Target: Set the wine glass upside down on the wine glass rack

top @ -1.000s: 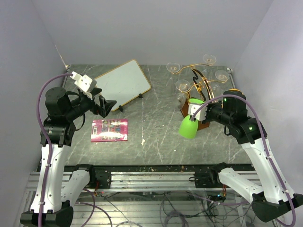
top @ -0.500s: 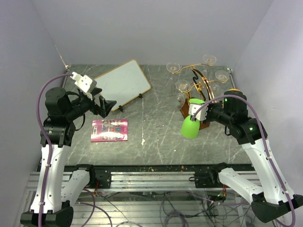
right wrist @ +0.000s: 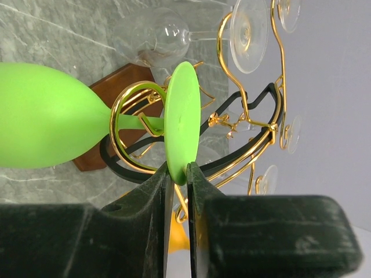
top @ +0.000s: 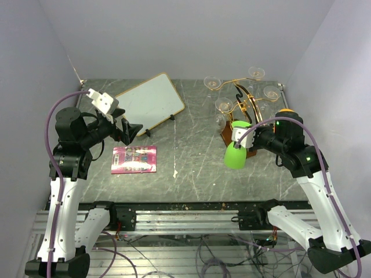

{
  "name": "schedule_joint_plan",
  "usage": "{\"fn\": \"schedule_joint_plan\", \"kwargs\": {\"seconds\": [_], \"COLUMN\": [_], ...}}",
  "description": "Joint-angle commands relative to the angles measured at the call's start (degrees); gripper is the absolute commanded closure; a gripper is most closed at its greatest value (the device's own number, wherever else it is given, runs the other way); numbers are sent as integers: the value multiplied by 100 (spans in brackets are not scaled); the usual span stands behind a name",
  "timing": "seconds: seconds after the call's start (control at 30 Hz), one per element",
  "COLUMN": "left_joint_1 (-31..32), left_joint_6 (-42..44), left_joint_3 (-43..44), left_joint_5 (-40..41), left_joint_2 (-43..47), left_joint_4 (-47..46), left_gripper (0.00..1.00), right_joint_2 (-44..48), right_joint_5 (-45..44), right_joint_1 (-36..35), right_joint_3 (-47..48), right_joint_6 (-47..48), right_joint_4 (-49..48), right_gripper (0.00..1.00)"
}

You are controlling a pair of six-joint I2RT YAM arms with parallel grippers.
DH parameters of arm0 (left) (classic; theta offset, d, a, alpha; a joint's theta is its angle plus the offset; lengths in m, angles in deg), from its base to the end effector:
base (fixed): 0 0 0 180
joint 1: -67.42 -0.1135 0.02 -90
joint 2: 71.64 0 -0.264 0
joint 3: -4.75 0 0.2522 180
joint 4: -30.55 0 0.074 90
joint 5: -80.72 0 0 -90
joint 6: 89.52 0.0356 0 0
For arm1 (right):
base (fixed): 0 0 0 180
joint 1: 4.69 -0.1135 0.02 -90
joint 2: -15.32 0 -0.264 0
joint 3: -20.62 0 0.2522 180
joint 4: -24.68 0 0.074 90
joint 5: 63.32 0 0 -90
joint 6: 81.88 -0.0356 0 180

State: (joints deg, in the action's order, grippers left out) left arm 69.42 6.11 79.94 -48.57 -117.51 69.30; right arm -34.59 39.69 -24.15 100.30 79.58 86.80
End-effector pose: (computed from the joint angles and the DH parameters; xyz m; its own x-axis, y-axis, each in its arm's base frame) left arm 0.1554 -0.0280 0.4098 -0.0991 0.0794 -0.9919 0.6642 0.7475 -0.0065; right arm 0.1489 0.0611 0.3825 0.3173 -0.8676 -0.3828 -0.6386 0.1029 -0.7626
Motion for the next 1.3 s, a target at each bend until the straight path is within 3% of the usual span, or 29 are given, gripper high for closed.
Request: {"fn": "schedule_joint_plan", "kwargs": {"seconds": [0.0, 0.8, 1.27], "left_joint_1": [-38, -35, -38], "left_joint_6": [96, 100, 192], "left_joint_3": [-9, 32, 105], "left_joint_5": [-166, -175, 160], "left_joint_2": [74, 76, 106], "left_joint_4": [-32, -8, 5], "left_gripper": [2, 2, 1], "right_joint_2": [87, 140, 192], "right_joint_5": [-113, -310, -353], "right_joint_1": [65, 115, 271], "right_joint_3": [-72, -100, 45], "right_joint_6": [32, 30, 8], "right_joint_4": [95, 161, 266], "right_gripper": [85, 78, 66]}}
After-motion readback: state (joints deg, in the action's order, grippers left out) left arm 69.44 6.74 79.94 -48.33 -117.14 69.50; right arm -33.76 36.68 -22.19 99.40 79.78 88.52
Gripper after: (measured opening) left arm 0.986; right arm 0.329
